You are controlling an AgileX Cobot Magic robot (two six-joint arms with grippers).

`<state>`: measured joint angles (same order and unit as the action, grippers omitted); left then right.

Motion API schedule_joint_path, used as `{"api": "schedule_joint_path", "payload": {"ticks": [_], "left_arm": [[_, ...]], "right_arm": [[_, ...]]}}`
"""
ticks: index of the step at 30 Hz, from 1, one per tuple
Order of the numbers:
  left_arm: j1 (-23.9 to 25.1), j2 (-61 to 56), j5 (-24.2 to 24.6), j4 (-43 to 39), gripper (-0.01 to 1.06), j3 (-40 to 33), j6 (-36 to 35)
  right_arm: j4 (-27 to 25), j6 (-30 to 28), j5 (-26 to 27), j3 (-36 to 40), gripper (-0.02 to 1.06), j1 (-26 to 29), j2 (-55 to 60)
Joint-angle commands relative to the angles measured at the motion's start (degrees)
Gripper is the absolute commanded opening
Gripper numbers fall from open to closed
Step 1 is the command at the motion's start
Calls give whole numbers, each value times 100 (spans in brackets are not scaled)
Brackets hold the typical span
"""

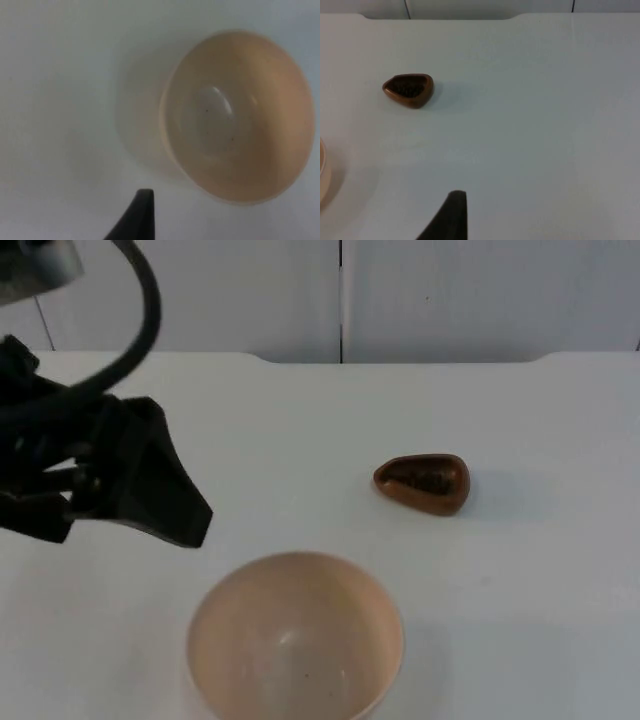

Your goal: Pick up the bowl with the left hand and pour the coffee beans from the cup into the bowl with the right hand.

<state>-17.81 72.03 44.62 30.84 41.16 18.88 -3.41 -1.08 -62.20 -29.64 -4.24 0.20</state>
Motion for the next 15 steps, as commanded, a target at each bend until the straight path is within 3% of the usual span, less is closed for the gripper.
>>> {"api": "schedule_joint_path", "payload": {"ticks": [1, 15], "left_arm": [[-54, 296, -186, -109, 99, 32, -119], [-54, 1729, -840, -150, 98, 44, -76]], "right_arm": [[-19, -5, 45, 23, 105, 32, -20], [-19, -5, 45, 23, 105, 32, -20]]}}
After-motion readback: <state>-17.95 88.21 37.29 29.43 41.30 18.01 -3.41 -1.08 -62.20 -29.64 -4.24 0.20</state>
